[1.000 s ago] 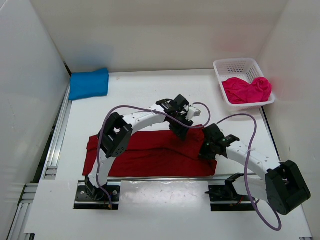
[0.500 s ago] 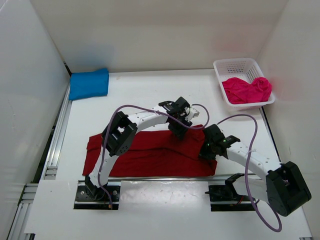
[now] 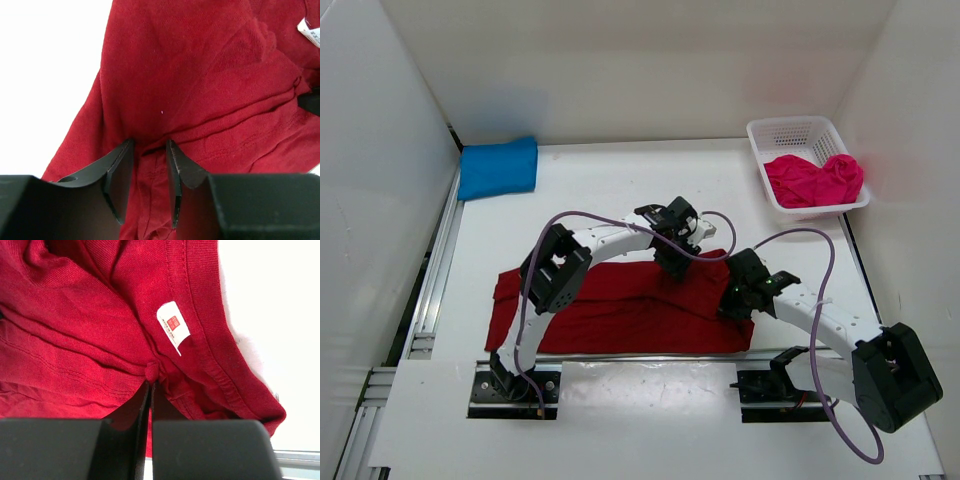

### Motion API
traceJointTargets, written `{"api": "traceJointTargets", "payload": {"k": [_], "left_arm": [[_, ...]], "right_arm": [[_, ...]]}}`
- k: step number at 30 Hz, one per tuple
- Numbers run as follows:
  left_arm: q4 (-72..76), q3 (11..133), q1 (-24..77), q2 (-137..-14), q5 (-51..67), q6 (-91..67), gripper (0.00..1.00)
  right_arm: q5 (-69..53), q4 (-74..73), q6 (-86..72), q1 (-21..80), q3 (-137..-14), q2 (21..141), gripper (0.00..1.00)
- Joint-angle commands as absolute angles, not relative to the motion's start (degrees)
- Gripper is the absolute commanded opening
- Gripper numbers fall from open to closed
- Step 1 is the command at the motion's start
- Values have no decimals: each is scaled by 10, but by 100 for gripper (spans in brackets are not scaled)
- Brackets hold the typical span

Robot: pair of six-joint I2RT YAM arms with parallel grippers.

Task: Fold and stack the t-shirts
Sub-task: Fold the other side of the tshirt into a rectangle

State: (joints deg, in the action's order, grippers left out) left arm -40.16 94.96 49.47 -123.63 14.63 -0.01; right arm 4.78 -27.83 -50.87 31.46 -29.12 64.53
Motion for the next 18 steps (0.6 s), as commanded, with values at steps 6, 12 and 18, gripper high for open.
{"api": "traceJointTargets", "payload": {"k": [6,12,18], "left_arm": [[-417,949,497,-1179,176,0,37],[-422,939,497,-1184,176,0,10],[-438,933,497,-1163,176,0,10]], "right_arm": [[61,-285,-504,313,-280,643,0],[61,-290,-499,313,-286,643,0],[61,-295,-487,313,-298,643,0]]}}
